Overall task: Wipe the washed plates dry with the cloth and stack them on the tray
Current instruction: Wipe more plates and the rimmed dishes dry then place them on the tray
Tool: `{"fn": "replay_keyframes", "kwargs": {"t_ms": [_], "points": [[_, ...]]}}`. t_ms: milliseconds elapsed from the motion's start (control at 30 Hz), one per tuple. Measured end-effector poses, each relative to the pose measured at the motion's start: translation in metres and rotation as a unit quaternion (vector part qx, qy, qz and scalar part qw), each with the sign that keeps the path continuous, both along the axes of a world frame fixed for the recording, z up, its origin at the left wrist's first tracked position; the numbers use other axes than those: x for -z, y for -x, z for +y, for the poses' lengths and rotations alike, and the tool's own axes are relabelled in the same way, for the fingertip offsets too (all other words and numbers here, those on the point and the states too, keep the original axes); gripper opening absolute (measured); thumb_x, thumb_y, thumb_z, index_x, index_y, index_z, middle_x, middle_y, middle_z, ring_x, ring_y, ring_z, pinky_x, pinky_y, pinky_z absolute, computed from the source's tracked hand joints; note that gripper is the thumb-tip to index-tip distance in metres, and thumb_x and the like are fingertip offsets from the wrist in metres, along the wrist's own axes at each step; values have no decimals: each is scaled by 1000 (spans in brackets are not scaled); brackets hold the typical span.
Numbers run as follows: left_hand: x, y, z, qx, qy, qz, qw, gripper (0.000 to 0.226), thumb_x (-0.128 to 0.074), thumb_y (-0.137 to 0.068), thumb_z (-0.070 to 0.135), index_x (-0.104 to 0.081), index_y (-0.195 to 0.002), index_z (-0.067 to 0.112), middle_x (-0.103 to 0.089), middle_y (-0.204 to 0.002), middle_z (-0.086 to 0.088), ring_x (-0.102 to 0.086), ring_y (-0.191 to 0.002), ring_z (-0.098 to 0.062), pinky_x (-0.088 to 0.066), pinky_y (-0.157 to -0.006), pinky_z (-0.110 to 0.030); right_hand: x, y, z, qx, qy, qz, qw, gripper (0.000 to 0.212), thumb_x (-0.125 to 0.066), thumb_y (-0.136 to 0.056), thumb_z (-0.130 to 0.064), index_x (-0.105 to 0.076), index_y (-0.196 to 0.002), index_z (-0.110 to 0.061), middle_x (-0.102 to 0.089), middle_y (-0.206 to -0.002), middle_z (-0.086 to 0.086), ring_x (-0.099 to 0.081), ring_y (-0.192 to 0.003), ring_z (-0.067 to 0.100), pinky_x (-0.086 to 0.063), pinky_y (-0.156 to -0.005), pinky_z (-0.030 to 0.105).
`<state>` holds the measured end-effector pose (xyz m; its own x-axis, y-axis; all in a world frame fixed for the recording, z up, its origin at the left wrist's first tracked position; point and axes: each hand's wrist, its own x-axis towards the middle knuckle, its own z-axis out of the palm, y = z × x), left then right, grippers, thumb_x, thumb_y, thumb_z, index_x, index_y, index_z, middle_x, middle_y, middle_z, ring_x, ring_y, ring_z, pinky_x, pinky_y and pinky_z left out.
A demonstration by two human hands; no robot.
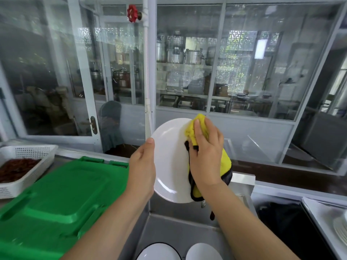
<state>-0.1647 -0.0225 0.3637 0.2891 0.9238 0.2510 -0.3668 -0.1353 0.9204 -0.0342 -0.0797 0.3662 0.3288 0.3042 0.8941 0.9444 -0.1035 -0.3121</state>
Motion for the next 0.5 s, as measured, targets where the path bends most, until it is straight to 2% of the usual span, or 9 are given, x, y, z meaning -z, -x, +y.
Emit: {"fn": "replay_keyframes", "kwargs": {"t_ms": [67,167,267,367,400,500], "points": [[-2,-3,-1,3,14,-6,1000,37,-47,-97,40,-67,-81,14,-73,-73,2,-68,-65,-11,-52,-55,-21,0,9,1,-34,17,-21,999,52,-68,-83,-1,-55,-133,-5,-47,-140,18,-42,-123,38,-33,-107,40],[-9,-9,1,0,18,-16,1000,38,-50,-96,42,-63,-78,11,-65,-77,-8,-61,-73,-21,-50,-70,-33,8,27,-2,-102,54,-80,990,49,-67,-82,-6,-57,-130,-6,-49,-139,17,-44,-123,37,-36,-105,44],[-13,-12,5,2,17,-32,999,38,-50,-96,42,-64,-79,11,-65,-79,-11,-63,-74,-23,-53,-72,-37,24,32,-10,-153,94,-141,974,52,-69,-76,2,-61,-127,-5,-52,-136,16,-43,-123,32,-40,-104,44],[-13,-11,13,-4,18,-22,1000,38,-47,-96,45,-63,-77,16,-69,-64,4,-65,-59,-10,-52,-52,-24,33,13,-25,-161,128,-201,958,43,-52,-84,0,-61,-125,-4,-53,-135,16,-46,-122,31,-42,-103,42],[-14,-10,14,-6,16,-15,1000,37,-46,-96,46,-63,-77,19,-68,-61,8,-64,-55,-6,-50,-48,-21,34,4,-30,-153,132,-208,957,42,-52,-85,1,-62,-125,-4,-53,-135,17,-47,-122,31,-42,-103,42],[-15,-10,15,-11,-5,11,1000,35,-44,-97,48,-62,-79,24,-69,-62,17,-63,-52,2,-48,-43,-15,30,-22,-41,-84,116,-170,975,52,-73,-74,9,-64,-123,-5,-56,-131,18,-53,-116,37,-43,-101,44]]}}
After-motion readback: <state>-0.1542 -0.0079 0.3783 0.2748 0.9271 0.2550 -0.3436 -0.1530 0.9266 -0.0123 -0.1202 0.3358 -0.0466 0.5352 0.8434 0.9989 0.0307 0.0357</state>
